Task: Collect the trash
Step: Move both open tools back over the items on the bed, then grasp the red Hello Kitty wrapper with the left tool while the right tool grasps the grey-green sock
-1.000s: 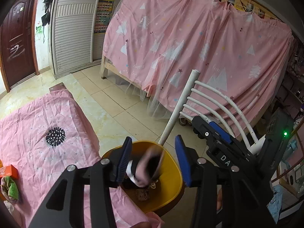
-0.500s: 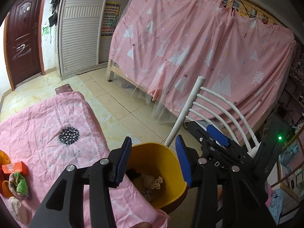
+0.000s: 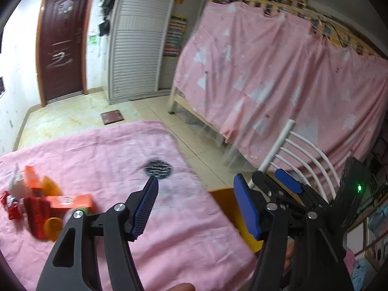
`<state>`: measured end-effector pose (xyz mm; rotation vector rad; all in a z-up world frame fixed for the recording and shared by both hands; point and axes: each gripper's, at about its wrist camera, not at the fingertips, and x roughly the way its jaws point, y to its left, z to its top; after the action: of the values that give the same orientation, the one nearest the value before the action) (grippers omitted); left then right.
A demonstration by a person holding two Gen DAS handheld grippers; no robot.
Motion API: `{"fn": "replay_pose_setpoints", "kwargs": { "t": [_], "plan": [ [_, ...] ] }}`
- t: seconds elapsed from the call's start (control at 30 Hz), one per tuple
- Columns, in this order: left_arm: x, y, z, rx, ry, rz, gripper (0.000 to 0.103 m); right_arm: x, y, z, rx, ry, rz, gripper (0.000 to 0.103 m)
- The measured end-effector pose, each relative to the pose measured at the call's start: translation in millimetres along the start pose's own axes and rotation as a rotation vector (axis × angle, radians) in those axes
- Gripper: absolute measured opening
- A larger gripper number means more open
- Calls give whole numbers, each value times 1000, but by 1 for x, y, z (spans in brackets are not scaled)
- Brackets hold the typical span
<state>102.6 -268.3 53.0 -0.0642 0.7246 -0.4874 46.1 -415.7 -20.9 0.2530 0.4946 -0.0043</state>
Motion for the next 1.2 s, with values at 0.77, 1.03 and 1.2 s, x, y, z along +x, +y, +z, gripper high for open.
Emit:
{"fn": "replay_pose_setpoints", "kwargs": {
  "t": [0.77,1.03,1.2],
  "plan": [
    [-69,190,-13,-194,-86,318,62,51,128,-25,-137,131,173,77],
    [-77,253,-29,-305,-64,414,63,67,176,-36,-205,192,250,83],
    [-65,278,-39,-370,-13,451,64,69,196,-40,-241,213,275,84]
  ]
}}
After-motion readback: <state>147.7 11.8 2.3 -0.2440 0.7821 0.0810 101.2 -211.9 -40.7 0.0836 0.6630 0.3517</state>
